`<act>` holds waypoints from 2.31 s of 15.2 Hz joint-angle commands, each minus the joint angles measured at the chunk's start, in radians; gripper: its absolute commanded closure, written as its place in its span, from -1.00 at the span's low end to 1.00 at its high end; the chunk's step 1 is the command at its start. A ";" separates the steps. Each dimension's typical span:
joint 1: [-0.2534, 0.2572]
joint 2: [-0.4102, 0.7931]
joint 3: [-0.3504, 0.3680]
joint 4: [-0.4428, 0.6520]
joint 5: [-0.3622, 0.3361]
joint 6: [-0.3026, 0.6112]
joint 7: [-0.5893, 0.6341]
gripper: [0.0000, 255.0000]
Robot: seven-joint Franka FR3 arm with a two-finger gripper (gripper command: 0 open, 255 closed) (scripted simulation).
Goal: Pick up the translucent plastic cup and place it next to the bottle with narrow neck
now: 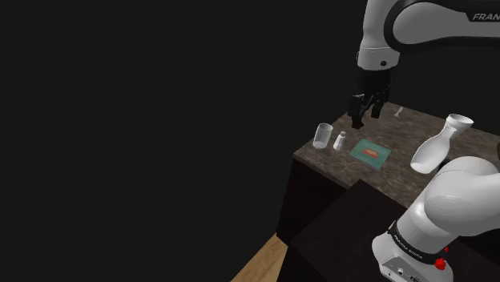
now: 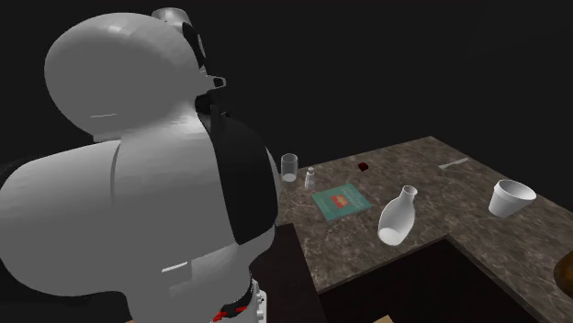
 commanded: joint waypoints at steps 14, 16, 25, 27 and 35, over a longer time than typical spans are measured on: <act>-0.075 0.345 -0.197 0.007 -0.093 0.382 -0.183 -1.00; -0.082 0.413 -0.225 0.029 -0.093 0.435 -0.213 -1.00; -0.111 0.748 -0.324 0.195 -0.024 0.621 -0.370 -1.00; -0.122 0.827 -0.336 0.246 0.007 0.649 -0.409 -1.00; -0.197 1.145 -0.341 0.506 0.144 0.699 -0.557 -1.00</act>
